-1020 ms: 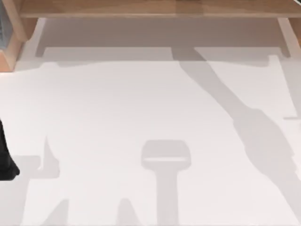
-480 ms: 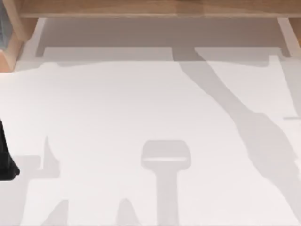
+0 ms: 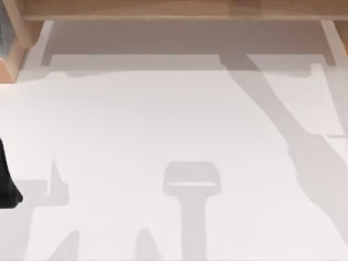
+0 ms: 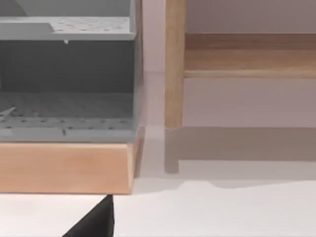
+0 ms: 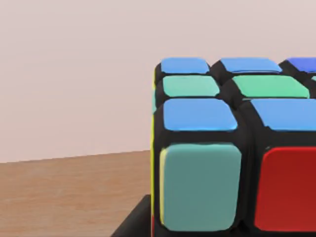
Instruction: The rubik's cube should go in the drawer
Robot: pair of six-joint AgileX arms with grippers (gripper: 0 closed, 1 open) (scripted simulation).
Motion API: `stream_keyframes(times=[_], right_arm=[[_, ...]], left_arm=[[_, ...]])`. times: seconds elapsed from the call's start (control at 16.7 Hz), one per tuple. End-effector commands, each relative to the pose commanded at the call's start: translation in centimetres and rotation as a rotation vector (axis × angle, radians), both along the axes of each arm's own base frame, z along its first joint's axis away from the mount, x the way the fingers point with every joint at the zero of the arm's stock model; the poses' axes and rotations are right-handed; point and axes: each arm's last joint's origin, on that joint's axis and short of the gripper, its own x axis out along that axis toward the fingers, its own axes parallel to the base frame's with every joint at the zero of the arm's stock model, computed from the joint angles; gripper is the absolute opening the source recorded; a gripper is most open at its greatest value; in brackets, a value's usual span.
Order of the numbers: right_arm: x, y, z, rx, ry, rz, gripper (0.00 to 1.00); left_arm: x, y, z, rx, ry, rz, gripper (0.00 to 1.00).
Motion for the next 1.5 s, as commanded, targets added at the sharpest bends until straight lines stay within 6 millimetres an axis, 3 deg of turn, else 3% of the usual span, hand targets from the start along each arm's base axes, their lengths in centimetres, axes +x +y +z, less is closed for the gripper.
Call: stream_keyframes(times=[0.24,0.42,0.6,0.78,0.96,1.08,1.32,1.5], right_arm=[[-1.6,-7.1,4.4,0.030,0.027,-0.122,0.00],[-3.1,-12.6,6.3,0.024,0.099,-0.223,0.00],[-4.3,-17.6,6.6,-0.002,0.223,-0.313,0.00],[-4.4,-22.2,5.0,-0.042,0.412,-0.375,0.00],[-3.1,-26.6,1.4,-0.075,0.664,-0.391,0.00],[-1.4,-29.4,-2.2,-0.085,0.852,-0.359,0.00],[2.2,-34.0,-11.3,-0.063,1.212,-0.208,0.00],[4.4,-36.3,-19.1,-0.020,1.430,-0.048,0.00]], left_arm=[[0.0,0.0,0.0,0.000,0.000,0.000,1.00],[0.0,0.0,0.0,0.000,0.000,0.000,1.00],[0.0,0.0,0.0,0.000,0.000,0.000,1.00],[0.0,0.0,0.0,0.000,0.000,0.000,1.00],[0.0,0.0,0.0,0.000,0.000,0.000,1.00],[0.0,0.0,0.0,0.000,0.000,0.000,1.00],[0.0,0.0,0.0,0.000,0.000,0.000,1.00],[0.0,0.0,0.0,0.000,0.000,0.000,1.00]])
